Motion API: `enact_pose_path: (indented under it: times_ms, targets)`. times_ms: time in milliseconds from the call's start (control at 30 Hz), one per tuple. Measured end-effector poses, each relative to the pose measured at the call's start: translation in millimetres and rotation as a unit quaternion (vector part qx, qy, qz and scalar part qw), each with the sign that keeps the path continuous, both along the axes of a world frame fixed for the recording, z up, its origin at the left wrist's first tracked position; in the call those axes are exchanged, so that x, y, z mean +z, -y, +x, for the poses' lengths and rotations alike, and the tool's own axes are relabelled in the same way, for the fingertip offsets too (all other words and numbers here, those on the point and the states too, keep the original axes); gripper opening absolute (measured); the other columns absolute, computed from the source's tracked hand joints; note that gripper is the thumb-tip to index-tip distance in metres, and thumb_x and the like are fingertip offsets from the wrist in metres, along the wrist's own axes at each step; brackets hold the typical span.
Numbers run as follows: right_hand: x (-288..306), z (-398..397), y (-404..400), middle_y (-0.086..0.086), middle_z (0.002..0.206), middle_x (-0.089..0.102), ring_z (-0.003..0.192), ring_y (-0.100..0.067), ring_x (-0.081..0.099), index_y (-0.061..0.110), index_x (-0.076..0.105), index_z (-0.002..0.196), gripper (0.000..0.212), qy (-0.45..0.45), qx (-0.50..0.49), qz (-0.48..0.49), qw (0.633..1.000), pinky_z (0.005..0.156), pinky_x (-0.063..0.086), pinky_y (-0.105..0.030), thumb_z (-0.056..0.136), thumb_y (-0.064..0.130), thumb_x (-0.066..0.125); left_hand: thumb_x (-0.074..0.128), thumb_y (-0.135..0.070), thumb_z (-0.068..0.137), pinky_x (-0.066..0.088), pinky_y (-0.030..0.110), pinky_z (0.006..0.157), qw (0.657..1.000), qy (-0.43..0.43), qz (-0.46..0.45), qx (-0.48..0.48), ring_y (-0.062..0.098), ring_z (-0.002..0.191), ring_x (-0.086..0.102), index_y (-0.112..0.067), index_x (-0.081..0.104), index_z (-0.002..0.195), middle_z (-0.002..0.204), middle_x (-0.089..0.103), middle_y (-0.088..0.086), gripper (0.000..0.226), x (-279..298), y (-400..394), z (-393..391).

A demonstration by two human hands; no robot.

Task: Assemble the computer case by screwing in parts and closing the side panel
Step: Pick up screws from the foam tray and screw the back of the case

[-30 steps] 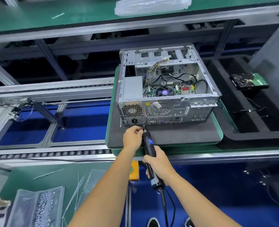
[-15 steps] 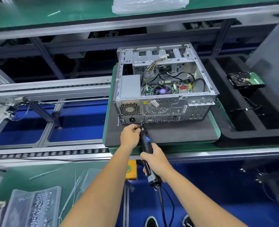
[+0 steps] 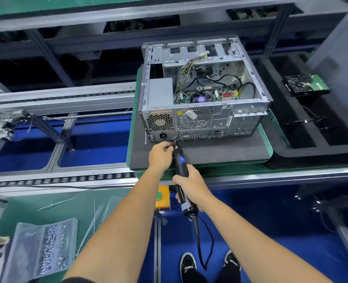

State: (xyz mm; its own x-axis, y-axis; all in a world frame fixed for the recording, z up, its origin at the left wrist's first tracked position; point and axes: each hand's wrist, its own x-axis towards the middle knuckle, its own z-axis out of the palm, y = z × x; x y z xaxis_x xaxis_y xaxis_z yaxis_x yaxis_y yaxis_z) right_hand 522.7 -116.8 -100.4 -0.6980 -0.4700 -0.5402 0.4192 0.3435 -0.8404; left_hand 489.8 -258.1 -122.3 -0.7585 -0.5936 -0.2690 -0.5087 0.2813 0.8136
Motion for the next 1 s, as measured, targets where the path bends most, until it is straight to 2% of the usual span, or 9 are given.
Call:
enact_pose_path:
  times_ms: [133,367,533,700,867,1000]
  targets:
    - [1.5,0.8,-0.7,-0.014,0.087,0.056,0.062,-0.024,0.058,0.015,0.047,0.108,0.029,0.005,0.004,0.001,1.000,0.059,0.053,-0.037,0.083,0.014,0.063,0.052,-0.015,0.095,0.052,0.038,0.087,1.000,-0.003,0.001,0.002,0.025,0.091,0.063,-0.019,0.069,0.108,0.094,0.069,0.004,0.022,1.5,-1.5,0.9]
    - [2.7,0.9,-0.8,-0.012,0.089,0.057,0.055,-0.019,0.058,0.019,0.046,0.108,0.029,-0.003,0.009,0.006,1.000,0.054,0.053,-0.031,0.085,0.015,0.063,0.052,-0.014,0.095,0.053,0.035,0.082,1.000,-0.016,0.011,0.007,0.016,0.074,0.059,-0.022,0.069,0.104,0.085,0.066,-0.002,0.021,-2.5,-1.1,1.6]
    - [1.9,2.1,-0.1,-0.014,0.093,0.057,0.066,-0.023,0.059,0.020,0.047,0.110,0.030,-0.011,0.010,0.015,1.000,0.064,0.055,-0.039,0.085,0.016,0.064,0.052,-0.015,0.095,0.051,0.031,0.078,1.000,-0.019,0.009,0.007,0.010,0.068,0.057,-0.022,0.069,0.106,0.080,0.065,-0.007,0.022,-2.4,-0.7,2.2]
    - [3.5,0.5,2.0,-0.016,0.097,0.059,0.073,-0.026,0.058,0.020,0.047,0.108,0.030,-0.025,0.005,0.027,0.999,0.075,0.058,-0.046,0.084,0.016,0.065,0.050,-0.013,0.095,0.047,0.026,0.076,1.000,-0.025,0.005,0.010,0.003,0.071,0.055,-0.022,0.069,0.108,0.087,0.064,-0.008,0.024,-2.4,-1.4,2.5]
    - [6.5,-1.9,1.4,-0.014,0.094,0.058,0.067,-0.024,0.058,0.018,0.046,0.109,0.033,-0.007,0.010,0.022,1.000,0.067,0.056,-0.039,0.083,0.015,0.066,0.050,-0.014,0.095,0.044,0.024,0.070,1.000,-0.026,0.008,0.011,0.006,0.064,0.056,-0.023,0.069,0.105,0.090,0.068,-0.002,0.024,-3.2,-1.9,2.6]
    - [7.5,-3.0,0.3,-0.012,0.092,0.059,0.060,-0.021,0.060,0.018,0.047,0.109,0.038,0.010,0.011,0.018,1.000,0.063,0.056,-0.037,0.081,0.021,0.072,0.050,-0.014,0.095,0.047,0.027,0.074,1.000,-0.025,0.006,0.009,0.012,0.072,0.059,-0.022,0.070,0.106,0.093,0.068,0.000,0.024,-2.6,-1.8,2.0]
